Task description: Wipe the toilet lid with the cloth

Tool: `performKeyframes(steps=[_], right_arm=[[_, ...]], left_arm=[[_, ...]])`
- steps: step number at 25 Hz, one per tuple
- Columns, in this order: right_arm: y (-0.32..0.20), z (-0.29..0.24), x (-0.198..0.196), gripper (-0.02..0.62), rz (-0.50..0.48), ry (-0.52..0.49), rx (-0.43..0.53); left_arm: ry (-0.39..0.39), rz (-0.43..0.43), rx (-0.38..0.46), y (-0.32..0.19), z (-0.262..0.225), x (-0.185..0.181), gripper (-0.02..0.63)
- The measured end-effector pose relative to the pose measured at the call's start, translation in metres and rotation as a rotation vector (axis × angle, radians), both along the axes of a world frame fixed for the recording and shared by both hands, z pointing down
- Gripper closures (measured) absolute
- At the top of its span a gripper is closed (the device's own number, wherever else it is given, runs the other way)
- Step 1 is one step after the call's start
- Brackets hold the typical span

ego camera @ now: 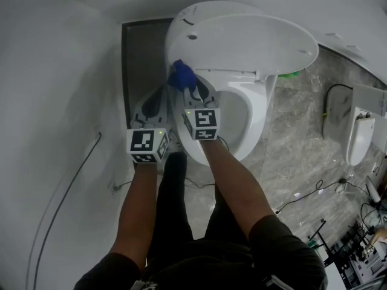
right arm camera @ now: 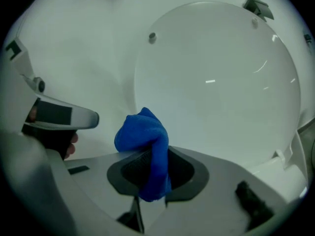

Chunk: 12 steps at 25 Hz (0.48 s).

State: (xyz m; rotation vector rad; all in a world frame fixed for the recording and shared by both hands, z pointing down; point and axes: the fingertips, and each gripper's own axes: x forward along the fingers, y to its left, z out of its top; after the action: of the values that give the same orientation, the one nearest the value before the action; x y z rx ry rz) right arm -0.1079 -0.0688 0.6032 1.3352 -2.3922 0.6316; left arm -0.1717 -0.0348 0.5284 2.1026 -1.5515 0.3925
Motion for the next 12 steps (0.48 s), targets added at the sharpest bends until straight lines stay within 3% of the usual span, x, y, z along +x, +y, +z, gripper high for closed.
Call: performKeyframes(steps=[12], right_arm=[[-0.028,0.049,0.034,0.515,0.064,0.113,-0.15]], left_arm=[[0.0,0.018,-0.037,0.004,0.018,0.001,0.595]])
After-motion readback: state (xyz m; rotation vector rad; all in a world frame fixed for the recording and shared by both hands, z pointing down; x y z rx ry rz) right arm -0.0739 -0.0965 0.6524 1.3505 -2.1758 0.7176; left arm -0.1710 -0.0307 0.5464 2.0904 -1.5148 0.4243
